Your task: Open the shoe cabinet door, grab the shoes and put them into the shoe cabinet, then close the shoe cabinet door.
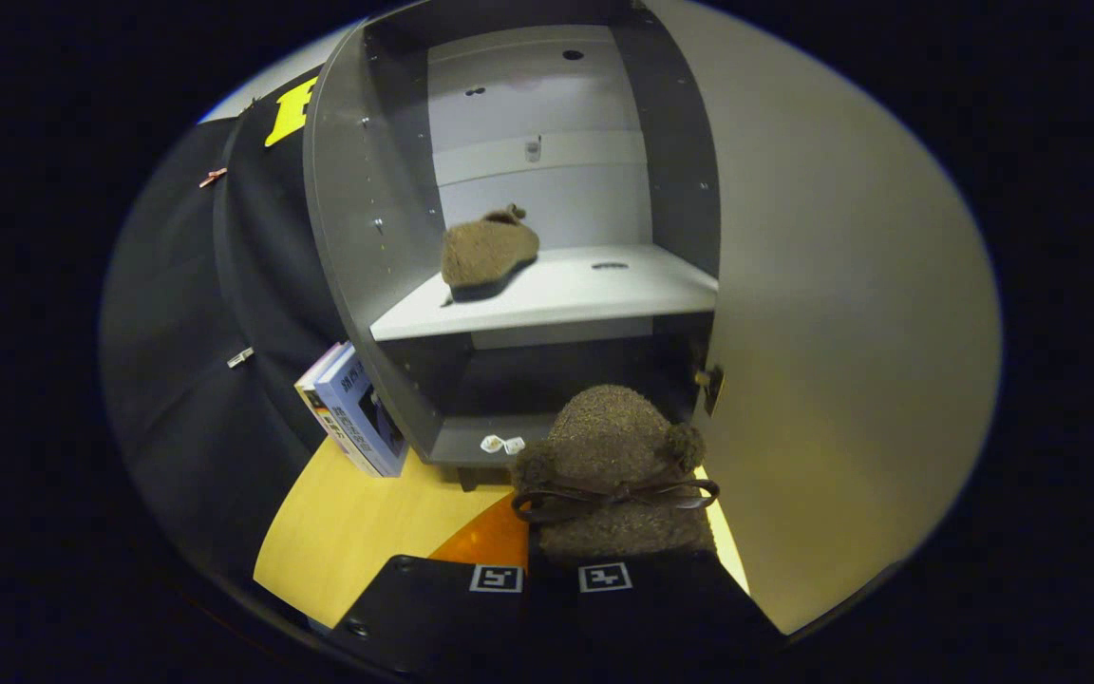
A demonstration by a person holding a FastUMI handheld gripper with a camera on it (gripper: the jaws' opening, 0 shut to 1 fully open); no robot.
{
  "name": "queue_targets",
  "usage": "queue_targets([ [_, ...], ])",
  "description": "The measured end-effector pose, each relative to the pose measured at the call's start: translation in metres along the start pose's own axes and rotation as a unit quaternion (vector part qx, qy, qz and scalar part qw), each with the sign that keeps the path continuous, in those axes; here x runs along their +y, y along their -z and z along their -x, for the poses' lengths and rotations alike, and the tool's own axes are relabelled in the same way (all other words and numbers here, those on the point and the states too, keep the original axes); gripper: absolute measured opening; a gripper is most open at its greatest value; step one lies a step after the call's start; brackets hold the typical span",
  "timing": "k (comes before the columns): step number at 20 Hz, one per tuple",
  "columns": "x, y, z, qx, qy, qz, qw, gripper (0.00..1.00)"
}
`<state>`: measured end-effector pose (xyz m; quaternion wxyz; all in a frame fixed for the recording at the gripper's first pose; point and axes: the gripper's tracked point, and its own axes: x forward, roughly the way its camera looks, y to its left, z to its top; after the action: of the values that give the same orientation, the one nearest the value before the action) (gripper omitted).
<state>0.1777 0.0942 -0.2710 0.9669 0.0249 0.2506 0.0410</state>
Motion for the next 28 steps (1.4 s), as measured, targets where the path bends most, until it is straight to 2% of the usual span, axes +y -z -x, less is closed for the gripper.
queue_targets([
  [6,0.01,-0.112,-0.022,-0.036,-0.005,0.039,0.999,0.07],
  [12,-0.001,-0.186,-0.096,-0.028,0.008,0.032,0.999,0.06],
  [17,-0.013,-0.21,-0.166,-0.024,0.026,0.03,0.999,0.08],
  [20,-0.019,-0.208,-0.204,-0.009,0.037,0.028,0.999,0.08],
  [23,-0.019,-0.207,-0.23,0.005,0.036,0.019,0.999,0.08],
  [28,-0.031,-0.196,-0.267,0.036,0.056,0.009,0.998,0.08],
])
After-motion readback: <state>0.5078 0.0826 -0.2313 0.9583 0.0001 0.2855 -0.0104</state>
